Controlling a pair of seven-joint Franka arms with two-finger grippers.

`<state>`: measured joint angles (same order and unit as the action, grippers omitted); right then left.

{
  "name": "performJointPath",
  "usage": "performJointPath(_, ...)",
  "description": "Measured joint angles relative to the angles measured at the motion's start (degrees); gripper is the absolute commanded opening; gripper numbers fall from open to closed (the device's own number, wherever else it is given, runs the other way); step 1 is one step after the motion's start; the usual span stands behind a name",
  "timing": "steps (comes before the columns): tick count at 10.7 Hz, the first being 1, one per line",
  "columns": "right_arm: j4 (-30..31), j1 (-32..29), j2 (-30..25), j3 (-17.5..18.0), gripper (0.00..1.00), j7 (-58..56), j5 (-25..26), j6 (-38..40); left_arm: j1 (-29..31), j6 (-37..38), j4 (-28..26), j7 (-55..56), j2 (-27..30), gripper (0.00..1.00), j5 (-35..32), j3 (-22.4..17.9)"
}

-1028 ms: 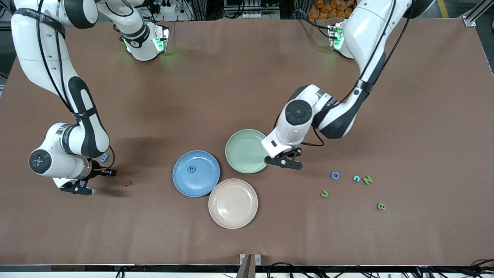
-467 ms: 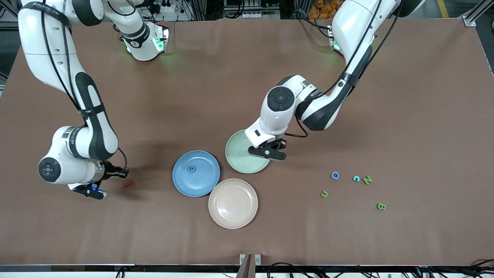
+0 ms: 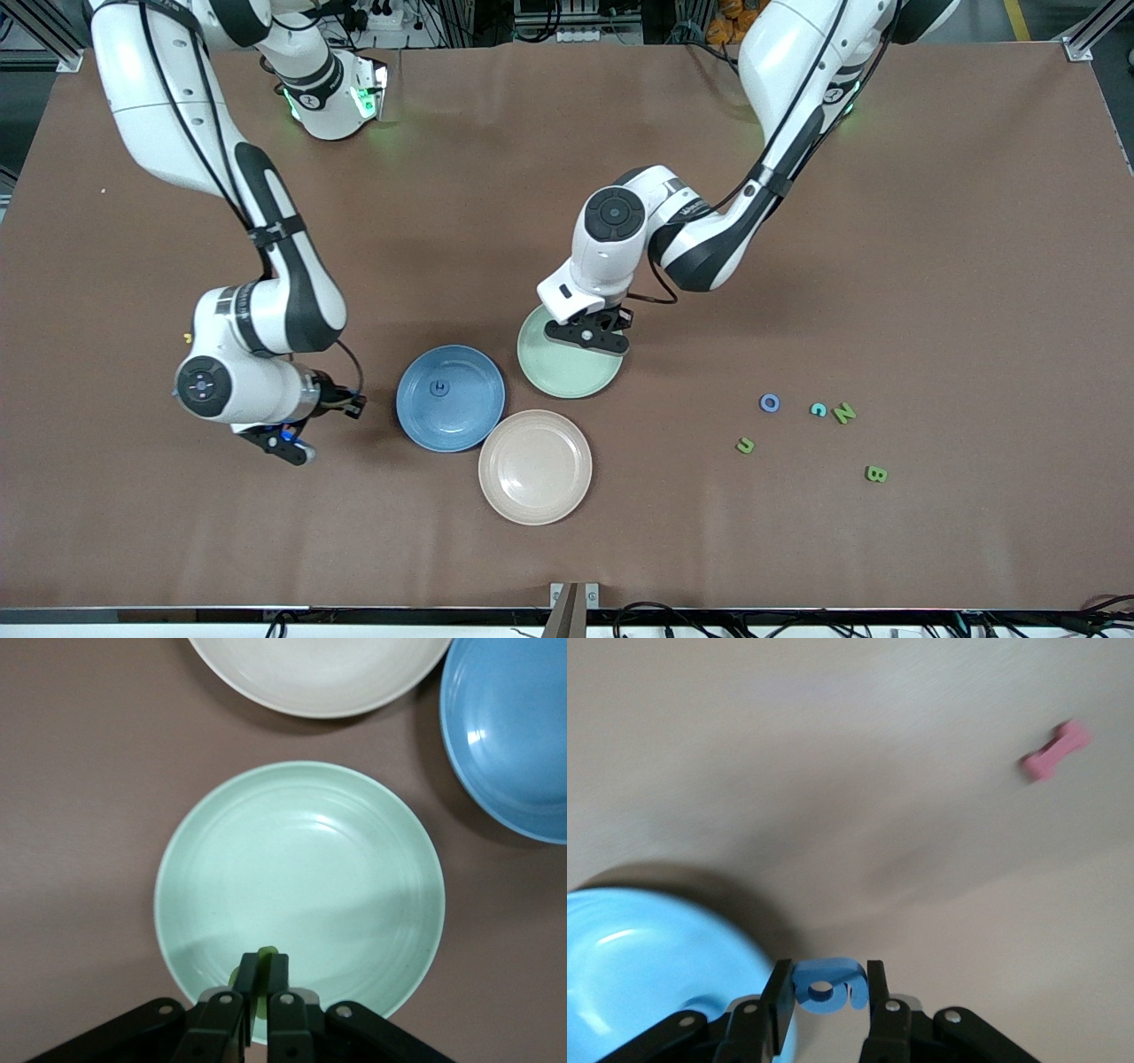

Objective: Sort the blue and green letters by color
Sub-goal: 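Carry the green p over the green plate while the right gripper carries blue c, then release the green p onto the green plate while the right gripper drops blue c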

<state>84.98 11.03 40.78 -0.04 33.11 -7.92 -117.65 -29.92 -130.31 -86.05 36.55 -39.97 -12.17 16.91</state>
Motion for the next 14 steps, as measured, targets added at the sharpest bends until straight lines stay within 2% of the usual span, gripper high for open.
performJointPath(2,-0.5,0.4,0.1,2.9,0.00,4.6,-1.0,-2.0,-0.8,-2.4,0.0,0.6,-1.7,0.00,0.0,0.0)
performJointPath(5,-0.5,3.3,1.0,3.5,0.00,9.9,-5.4,-6.2,-1.0,-5.0,0.1,0.6,-3.8,0.00,0.0,-0.2)
performJointPath(6,-0.5,4.4,1.5,3.6,0.39,11.9,-6.0,-7.6,-1.2,-5.2,0.1,0.6,-3.9,0.00,0.0,-0.2)
performJointPath(7,-0.5,5.7,2.0,3.6,0.99,14.0,-6.4,-9.0,-1.4,-5.2,0.1,0.6,-3.9,0.00,0.0,-0.2)
performJointPath(12,-0.4,6.2,3.9,2.6,1.00,15.1,-6.1,-11.1,-1.7,-5.7,3.2,0.4,-3.7,0.00,0.0,-0.2)
performJointPath(14,-0.4,2.5,6.3,2.1,1.00,3.2,-5.4,-11.6,-1.9,-5.7,4.5,-2.0,-3.6,0.00,0.0,-0.1)
